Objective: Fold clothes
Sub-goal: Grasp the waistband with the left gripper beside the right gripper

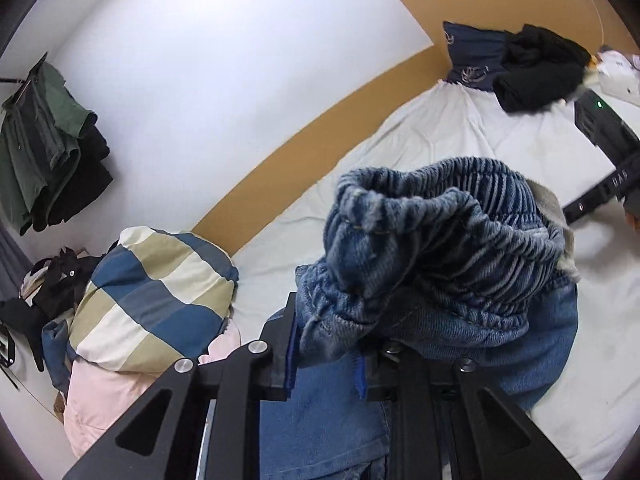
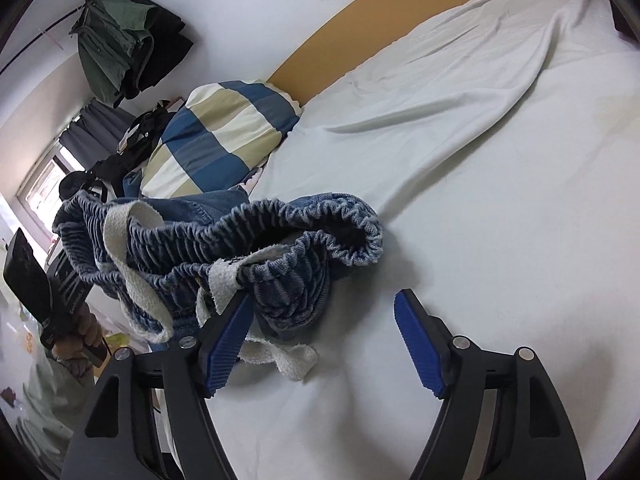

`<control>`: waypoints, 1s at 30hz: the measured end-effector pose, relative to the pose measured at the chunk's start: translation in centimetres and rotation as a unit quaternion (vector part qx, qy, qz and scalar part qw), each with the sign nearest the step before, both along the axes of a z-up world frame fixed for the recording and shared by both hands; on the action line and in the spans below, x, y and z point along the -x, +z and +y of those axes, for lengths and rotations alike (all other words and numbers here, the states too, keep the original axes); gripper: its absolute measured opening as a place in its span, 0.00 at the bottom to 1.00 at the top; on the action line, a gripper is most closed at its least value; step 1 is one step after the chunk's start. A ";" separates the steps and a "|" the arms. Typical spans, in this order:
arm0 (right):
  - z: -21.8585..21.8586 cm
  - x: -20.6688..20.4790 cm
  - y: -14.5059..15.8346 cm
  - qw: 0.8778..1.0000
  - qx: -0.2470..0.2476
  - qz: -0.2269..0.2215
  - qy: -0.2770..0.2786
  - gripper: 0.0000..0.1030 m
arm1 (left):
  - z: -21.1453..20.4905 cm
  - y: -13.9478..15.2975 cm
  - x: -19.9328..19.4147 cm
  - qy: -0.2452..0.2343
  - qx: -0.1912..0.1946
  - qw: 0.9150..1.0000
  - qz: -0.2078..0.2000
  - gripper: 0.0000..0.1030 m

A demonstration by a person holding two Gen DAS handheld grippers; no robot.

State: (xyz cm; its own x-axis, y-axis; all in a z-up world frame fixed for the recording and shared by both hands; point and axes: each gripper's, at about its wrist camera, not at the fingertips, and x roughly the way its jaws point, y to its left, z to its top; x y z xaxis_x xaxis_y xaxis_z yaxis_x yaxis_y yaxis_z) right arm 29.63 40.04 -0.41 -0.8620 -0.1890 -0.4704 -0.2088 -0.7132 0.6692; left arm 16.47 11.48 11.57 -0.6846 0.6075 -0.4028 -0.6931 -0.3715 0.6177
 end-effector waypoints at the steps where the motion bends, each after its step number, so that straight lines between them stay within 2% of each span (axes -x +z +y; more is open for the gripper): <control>1: 0.0 -0.1 -0.1 1.000 0.004 -0.001 -0.002 0.73 | 0.4 -0.5 -0.6 -0.002 0.017 1.000 0.002 0.27; 4: -0.1 -0.2 0.0 1.000 0.002 -0.007 -0.004 0.73 | 1.3 -2.9 -2.1 0.000 0.054 0.999 0.009 0.41; 5: -0.2 -0.2 0.1 1.000 0.000 -0.006 -0.001 0.73 | 1.0 -3.6 -2.3 0.002 0.054 0.999 0.002 0.42; 7: -0.4 -0.4 0.4 1.000 -0.005 -0.003 0.002 0.73 | 0.3 -4.6 -3.0 0.007 0.038 0.999 -0.018 0.53; 9: -0.5 -0.6 0.8 1.000 -0.012 0.001 0.002 0.73 | 0.1 -5.6 -3.8 0.014 0.036 0.999 -0.015 0.57; 11: -0.4 -0.8 1.2 1.000 -0.013 0.009 0.002 0.74 | 0.5 -6.3 -4.1 0.012 0.058 0.998 -0.006 0.65; 12: -0.3 -0.8 1.3 1.000 -0.011 0.013 0.001 0.75 | 0.6 -6.6 -4.5 0.003 0.074 0.997 -0.005 0.73; 13: -0.2 -0.8 1.3 1.000 -0.009 0.013 -0.001 0.76 | 0.8 -6.8 -4.9 -0.006 0.090 0.996 -0.003 0.78; 14: -0.1 -0.8 1.4 1.000 -0.007 0.013 -0.003 0.76 | 0.9 -6.9 -5.3 -0.013 0.097 0.995 0.005 0.78; 18: 0.4 -1.0 1.8 1.000 -0.007 0.016 -0.018 0.78 | 1.3 -7.1 -5.9 -0.016 0.098 0.993 0.063 0.78; 19: 0.5 -1.1 1.9 1.000 -0.007 0.019 -0.021 0.79 | 1.6 -7.6 -6.3 -0.015 0.104 0.989 0.103 0.78; 20: 0.7 -1.1 2.0 0.999 -0.007 0.021 -0.024 0.79 | 1.8 -8.0 -6.7 -0.014 0.109 0.983 0.145 0.78; 22: 0.9 -1.1 2.0 0.999 -0.001 0.024 -0.025 0.80 | 2.1 -9.4 -7.9 -0.026 0.123 0.963 0.239 0.78; 23: 1.0 -1.1 1.9 0.999 0.001 0.023 -0.027 0.80 | 2.1 -10.0 -8.3 -0.035 0.130 0.956 0.262 0.78; 24: 1.2 -1.1 1.9 0.999 0.004 0.022 -0.028 0.80 | 2.1 -10.3 -8.6 -0.044 0.135 0.952 0.272 0.78; 30: 1.3 -0.9 2.1 0.999 0.013 0.028 -0.025 0.80 | 1.8 -10.9 -8.8 -0.063 0.149 0.943 0.290 0.81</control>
State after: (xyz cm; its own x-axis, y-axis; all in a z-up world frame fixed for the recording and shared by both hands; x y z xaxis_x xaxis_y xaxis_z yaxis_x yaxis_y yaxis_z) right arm 30.55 41.36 1.71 -0.8952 -0.1572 -0.4169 -0.2055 -0.6846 0.6993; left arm 25.26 13.25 0.68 -0.7720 0.6181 -0.1484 -0.2336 -0.0588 0.9706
